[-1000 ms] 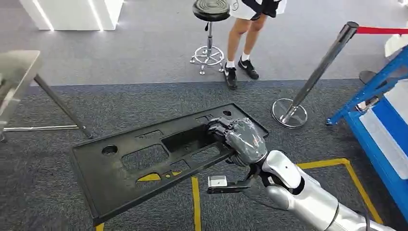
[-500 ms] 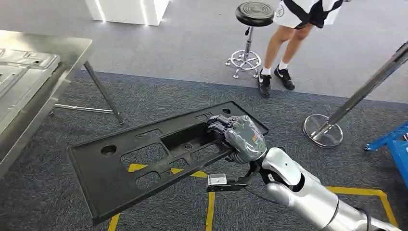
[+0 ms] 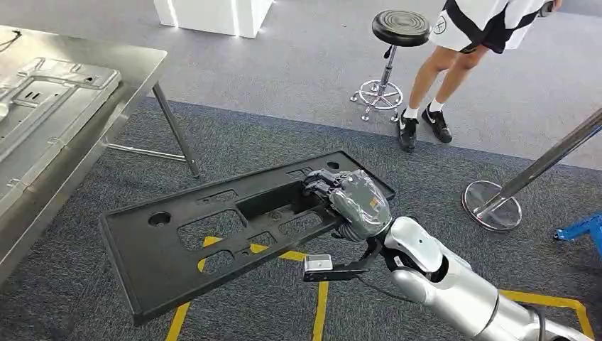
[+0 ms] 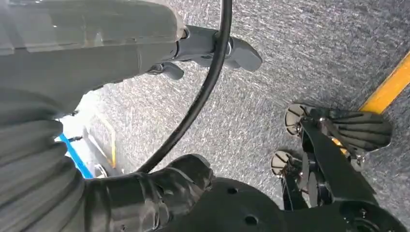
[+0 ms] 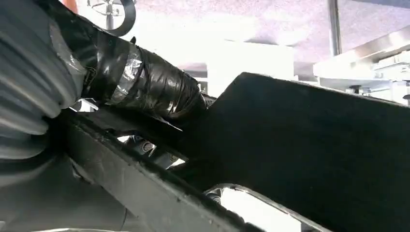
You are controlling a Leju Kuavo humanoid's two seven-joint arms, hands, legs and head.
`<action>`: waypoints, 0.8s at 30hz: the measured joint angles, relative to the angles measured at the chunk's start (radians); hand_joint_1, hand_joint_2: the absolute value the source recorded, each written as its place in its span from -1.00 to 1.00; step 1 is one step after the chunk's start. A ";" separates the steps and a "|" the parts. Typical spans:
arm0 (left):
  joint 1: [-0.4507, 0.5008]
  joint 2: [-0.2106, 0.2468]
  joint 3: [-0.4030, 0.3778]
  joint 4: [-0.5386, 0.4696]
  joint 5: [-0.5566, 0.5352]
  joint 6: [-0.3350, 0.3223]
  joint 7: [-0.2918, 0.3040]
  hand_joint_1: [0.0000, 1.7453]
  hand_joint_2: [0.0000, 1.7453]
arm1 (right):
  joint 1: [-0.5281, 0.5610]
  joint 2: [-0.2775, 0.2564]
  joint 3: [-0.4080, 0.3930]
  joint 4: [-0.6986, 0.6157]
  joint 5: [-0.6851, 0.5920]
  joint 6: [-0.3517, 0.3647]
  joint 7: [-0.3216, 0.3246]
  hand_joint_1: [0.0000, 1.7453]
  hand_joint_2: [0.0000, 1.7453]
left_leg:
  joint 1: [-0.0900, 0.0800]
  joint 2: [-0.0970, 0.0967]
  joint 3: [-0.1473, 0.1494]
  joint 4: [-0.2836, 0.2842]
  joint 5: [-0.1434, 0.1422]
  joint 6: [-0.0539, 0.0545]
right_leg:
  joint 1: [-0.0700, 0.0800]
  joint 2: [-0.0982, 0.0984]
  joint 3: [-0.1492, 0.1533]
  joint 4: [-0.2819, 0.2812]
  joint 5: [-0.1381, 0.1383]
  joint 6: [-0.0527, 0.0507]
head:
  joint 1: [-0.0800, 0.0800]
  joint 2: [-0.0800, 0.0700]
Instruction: Take the parts from the cabinet and place them on the table.
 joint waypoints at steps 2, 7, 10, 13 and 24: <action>0.000 0.000 0.000 0.000 -0.001 -0.002 0.000 -1.00 1.00 | -0.004 0.000 0.002 0.002 0.002 0.001 0.001 1.00 1.00 | -0.001 0.000 -0.002 0.000 0.001 0.003 | -0.002 0.000 -0.002 -0.001 0.001 0.018 | 0.000 0.000; 0.000 0.000 0.001 0.000 -0.002 -0.002 0.003 -1.00 1.00 | -0.016 0.001 0.011 0.008 0.002 0.006 0.002 1.00 1.00 | -0.001 0.000 -0.006 0.000 0.005 0.009 | -0.002 0.000 -0.007 0.000 0.003 0.031 | 0.000 0.000; 0.000 0.000 0.001 0.000 -0.013 -0.008 0.006 -1.00 1.00 | -0.024 0.001 0.019 0.013 0.002 0.007 0.002 1.00 1.00 | -0.001 0.000 -0.007 0.000 0.007 0.010 | -0.001 0.000 -0.009 0.002 0.003 0.031 | 0.000 0.000; 0.000 0.001 0.001 0.000 -0.018 -0.010 0.009 -1.00 1.00 | -0.030 0.001 0.027 0.018 0.002 0.008 0.003 1.00 1.00 | -0.001 0.000 -0.007 -0.001 0.008 0.010 | -0.001 0.000 -0.011 0.005 0.003 0.031 | 0.000 0.000; -0.003 0.011 0.000 0.000 -0.022 -0.033 0.009 -1.00 1.00 | -0.049 0.008 0.054 0.026 0.011 0.011 0.003 1.00 1.00 | 0.003 -0.019 0.028 -0.056 0.027 0.054 | -0.021 0.080 -0.034 0.089 -0.042 0.054 | 0.000 0.000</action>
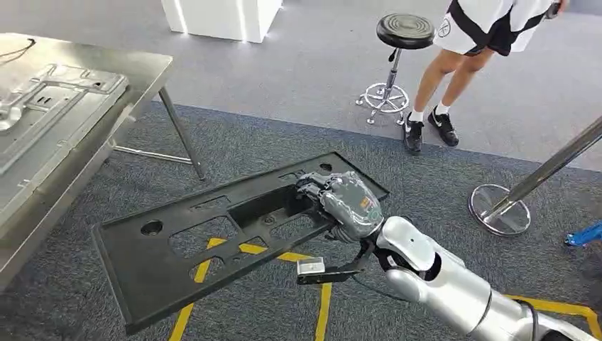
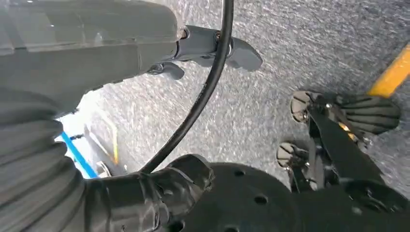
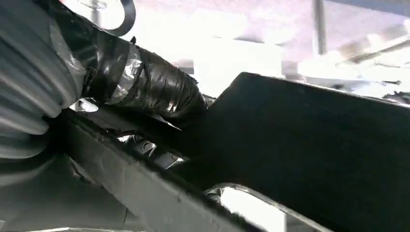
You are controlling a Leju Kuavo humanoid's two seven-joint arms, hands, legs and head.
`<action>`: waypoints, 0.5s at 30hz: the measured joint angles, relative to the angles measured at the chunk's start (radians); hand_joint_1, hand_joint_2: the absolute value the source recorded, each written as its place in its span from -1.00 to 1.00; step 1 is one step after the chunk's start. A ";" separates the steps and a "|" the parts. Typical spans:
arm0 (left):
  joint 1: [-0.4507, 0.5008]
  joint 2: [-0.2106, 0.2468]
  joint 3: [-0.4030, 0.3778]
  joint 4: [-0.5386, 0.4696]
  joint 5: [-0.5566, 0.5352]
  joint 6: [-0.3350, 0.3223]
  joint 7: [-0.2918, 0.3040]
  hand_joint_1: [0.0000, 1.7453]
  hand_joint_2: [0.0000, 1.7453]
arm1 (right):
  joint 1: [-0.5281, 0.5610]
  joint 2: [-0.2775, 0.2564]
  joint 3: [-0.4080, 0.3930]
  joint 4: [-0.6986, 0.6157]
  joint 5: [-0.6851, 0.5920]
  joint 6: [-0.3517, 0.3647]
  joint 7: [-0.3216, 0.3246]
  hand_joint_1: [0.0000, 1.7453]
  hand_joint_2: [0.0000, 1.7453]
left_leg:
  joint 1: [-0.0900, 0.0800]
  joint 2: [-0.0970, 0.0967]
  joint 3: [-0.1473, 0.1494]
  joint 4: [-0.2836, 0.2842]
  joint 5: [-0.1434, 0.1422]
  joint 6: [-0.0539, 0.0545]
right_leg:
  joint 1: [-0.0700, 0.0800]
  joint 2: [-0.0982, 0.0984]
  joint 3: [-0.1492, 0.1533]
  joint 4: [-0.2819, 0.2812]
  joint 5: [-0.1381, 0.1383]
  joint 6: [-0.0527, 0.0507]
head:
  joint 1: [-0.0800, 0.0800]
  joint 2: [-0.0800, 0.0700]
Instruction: Take the parts from the cabinet and place them on the table.
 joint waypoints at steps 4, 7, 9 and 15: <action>0.000 0.001 0.000 0.000 0.000 0.001 0.000 -1.00 1.00 | 0.002 0.000 0.005 0.008 0.002 0.000 0.000 1.00 1.00 | 0.001 -0.021 -0.009 0.009 0.000 -0.008 | -0.011 0.022 -0.096 0.194 -0.092 0.015 | 0.000 0.000; 0.000 0.002 0.000 0.000 0.000 0.000 0.000 -1.00 1.00 | 0.000 0.000 0.005 0.008 0.002 0.000 0.001 1.00 1.00 | 0.014 -0.035 -0.009 0.035 -0.015 -0.034 | -0.033 0.023 0.008 -0.017 0.034 0.033 | 0.000 0.000; -0.001 0.009 0.001 0.000 0.001 0.000 0.000 -1.00 1.00 | 0.000 0.003 0.008 0.012 0.002 0.000 0.001 1.00 1.00 | 0.017 -0.041 -0.017 0.058 -0.024 -0.055 | -0.021 0.035 0.012 -0.058 -0.015 0.028 | 0.002 0.000; 0.003 0.006 0.001 0.000 0.001 -0.001 -0.004 -1.00 1.00 | -0.003 0.003 0.011 0.014 0.002 0.000 0.002 1.00 1.00 | 0.022 -0.029 -0.061 0.152 -0.067 -0.079 | -0.005 0.028 0.036 -0.047 0.005 -0.033 | 0.000 0.000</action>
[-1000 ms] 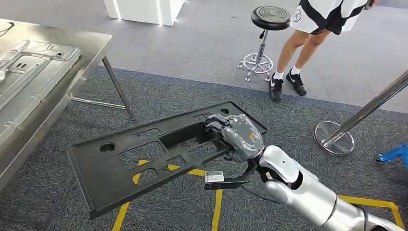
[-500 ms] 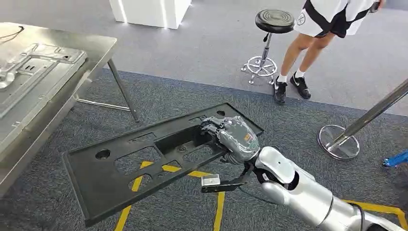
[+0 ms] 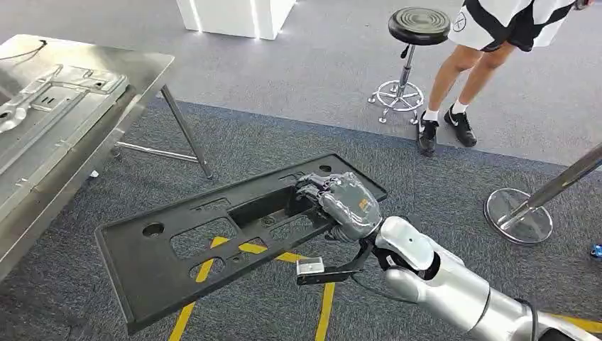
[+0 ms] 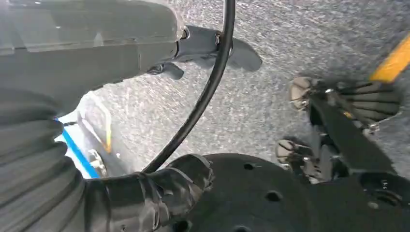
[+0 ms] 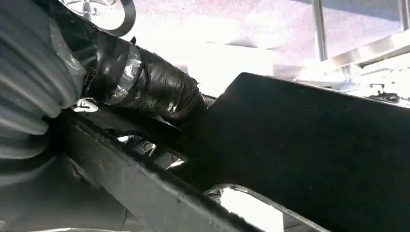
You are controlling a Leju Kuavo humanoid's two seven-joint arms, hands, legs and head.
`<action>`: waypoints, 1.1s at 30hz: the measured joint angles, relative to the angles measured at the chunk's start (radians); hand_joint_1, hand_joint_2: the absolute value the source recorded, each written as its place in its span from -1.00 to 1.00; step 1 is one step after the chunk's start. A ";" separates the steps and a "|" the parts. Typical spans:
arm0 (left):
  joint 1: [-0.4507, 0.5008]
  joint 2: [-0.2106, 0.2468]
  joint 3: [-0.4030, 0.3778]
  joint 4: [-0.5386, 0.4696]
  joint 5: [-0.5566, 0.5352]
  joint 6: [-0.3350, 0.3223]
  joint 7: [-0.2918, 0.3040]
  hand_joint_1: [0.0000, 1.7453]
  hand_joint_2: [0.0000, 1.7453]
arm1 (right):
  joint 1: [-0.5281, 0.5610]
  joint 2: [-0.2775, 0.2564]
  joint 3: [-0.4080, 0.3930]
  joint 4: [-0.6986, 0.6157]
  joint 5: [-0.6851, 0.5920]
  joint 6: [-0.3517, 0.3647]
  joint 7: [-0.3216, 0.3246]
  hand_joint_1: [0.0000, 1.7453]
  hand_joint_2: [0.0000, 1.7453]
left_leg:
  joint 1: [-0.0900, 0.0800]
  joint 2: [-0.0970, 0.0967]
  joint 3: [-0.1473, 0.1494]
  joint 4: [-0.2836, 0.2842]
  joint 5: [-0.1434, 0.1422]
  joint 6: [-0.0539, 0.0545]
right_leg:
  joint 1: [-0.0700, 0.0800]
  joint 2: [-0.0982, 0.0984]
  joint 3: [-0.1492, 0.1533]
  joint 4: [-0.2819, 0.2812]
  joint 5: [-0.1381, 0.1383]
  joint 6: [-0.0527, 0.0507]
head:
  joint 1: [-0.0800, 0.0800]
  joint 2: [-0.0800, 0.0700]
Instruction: Take the parts from the cabinet and place them on the table.
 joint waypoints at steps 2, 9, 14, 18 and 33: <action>0.000 0.000 0.000 0.000 0.000 0.000 -0.001 -1.00 1.00 | 0.000 0.000 0.000 0.000 0.000 0.000 0.000 1.00 1.00 | -0.004 0.001 -0.086 0.149 -0.060 0.004 | 0.011 -0.002 0.005 -0.002 -0.007 -0.010 | 0.000 0.000; 0.010 0.007 0.000 0.000 0.000 0.000 -0.002 -1.00 1.00 | 0.000 0.000 0.006 0.002 0.000 0.000 0.000 1.00 1.00 | -0.070 -0.003 -0.053 -0.035 0.088 0.097 | 0.044 -0.003 0.080 -0.011 -0.068 -0.026 | 0.003 0.000; 0.008 0.005 0.000 0.000 0.000 0.000 -0.002 -1.00 1.00 | 0.000 0.002 0.006 0.002 0.000 0.000 0.000 1.00 1.00 | -0.064 0.000 0.034 -0.128 0.074 0.119 | 0.033 -0.003 0.098 0.009 -0.042 -0.008 | 0.000 0.001; 0.007 0.005 0.000 0.000 0.000 0.000 -0.002 -1.00 1.00 | -0.001 0.003 0.006 0.003 0.000 0.000 0.001 1.00 1.00 | -0.051 -0.004 0.085 -0.140 0.034 0.109 | 0.022 -0.002 -0.075 0.235 -0.103 0.019 | 0.000 0.000; 0.002 0.001 0.002 0.000 -0.004 -0.003 -0.003 -1.00 1.00 | -0.010 0.003 0.008 0.008 0.003 0.005 0.002 1.00 1.00 | -0.023 -0.001 0.000 0.186 -0.086 0.028 | 0.006 -0.018 -0.016 -0.031 0.046 -0.010 | -0.002 0.000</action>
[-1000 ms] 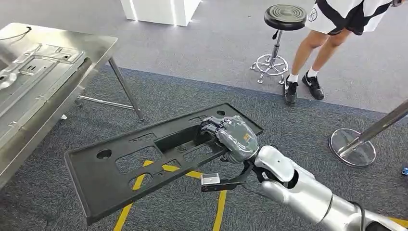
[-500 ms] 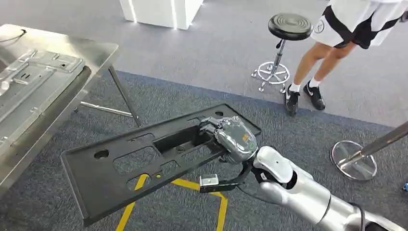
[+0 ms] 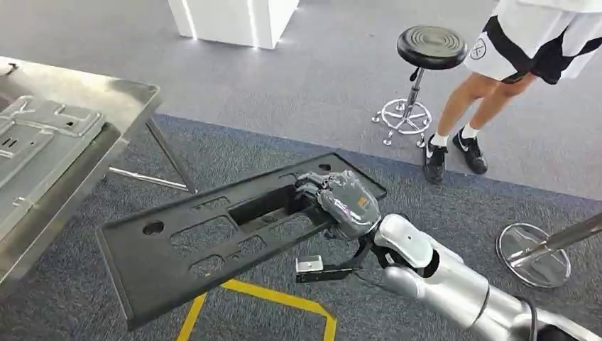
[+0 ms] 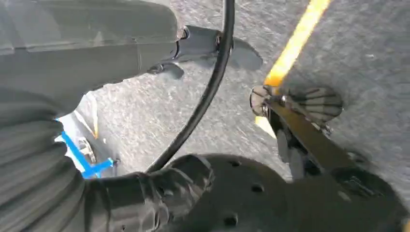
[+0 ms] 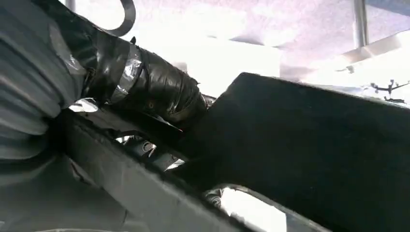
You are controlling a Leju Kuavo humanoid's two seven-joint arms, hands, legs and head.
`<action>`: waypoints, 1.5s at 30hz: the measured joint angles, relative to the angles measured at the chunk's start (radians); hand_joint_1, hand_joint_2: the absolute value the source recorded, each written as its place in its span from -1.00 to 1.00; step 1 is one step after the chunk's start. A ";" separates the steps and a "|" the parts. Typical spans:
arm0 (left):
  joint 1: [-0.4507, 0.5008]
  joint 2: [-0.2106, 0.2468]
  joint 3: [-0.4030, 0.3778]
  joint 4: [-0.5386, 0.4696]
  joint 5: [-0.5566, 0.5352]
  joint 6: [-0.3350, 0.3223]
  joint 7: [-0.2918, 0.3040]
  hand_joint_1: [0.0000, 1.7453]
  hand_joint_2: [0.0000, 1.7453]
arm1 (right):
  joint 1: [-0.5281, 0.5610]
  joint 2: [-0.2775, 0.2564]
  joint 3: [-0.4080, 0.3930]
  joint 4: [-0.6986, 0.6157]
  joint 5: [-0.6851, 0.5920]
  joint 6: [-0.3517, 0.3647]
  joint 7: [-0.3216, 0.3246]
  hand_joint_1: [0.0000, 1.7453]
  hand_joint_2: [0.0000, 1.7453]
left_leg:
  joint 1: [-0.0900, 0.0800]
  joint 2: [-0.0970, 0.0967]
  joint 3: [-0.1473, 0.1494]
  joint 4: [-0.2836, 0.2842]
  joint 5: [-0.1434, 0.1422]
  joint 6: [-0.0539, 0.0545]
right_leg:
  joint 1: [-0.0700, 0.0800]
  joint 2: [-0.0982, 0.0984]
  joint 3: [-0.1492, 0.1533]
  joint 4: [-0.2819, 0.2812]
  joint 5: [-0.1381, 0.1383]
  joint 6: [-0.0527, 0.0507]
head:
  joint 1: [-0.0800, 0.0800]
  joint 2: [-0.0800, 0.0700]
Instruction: Take the parts from the cabinet and place them on the table.
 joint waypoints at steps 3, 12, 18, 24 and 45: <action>0.003 0.000 0.001 0.000 -0.005 0.000 0.001 -1.00 1.00 | -0.004 0.000 0.003 0.000 0.000 0.001 0.000 1.00 1.00 | 0.000 0.001 -0.076 -0.015 -0.127 0.000 | 0.008 -0.013 0.075 -0.016 -0.045 0.000 | 0.000 0.000; 0.007 -0.001 0.003 0.000 -0.009 -0.001 0.001 -1.00 1.00 | -0.017 0.001 0.014 0.002 0.002 0.005 -0.003 1.00 1.00 | -0.032 0.015 -0.015 -0.282 0.183 0.064 | 0.005 -0.048 0.148 0.111 -0.084 0.038 | 0.002 0.000; 0.000 -0.002 0.006 0.000 -0.007 -0.001 0.001 -1.00 1.00 | -0.018 0.000 0.016 0.003 0.002 0.005 -0.003 1.00 1.00 | -0.027 -0.062 0.081 -0.281 0.108 0.076 | 0.003 0.011 -0.095 0.281 -0.316 0.047 | 0.002 0.000; 0.004 -0.005 0.020 0.002 -0.004 -0.014 0.008 -1.00 1.00 | -0.018 -0.001 0.025 0.012 0.002 0.011 -0.003 1.00 1.00 | -0.017 -0.137 0.118 -0.256 0.027 0.043 | 0.001 0.091 -0.131 0.054 0.079 0.039 | 0.000 0.000; -0.002 0.003 0.040 0.001 0.006 -0.018 0.016 -1.00 1.00 | -0.065 0.014 0.037 0.024 -0.021 0.039 0.004 1.00 1.00 | -0.007 0.012 0.069 -0.288 0.107 0.010 | 0.004 -0.025 -0.022 0.008 0.019 0.019 | -0.001 0.000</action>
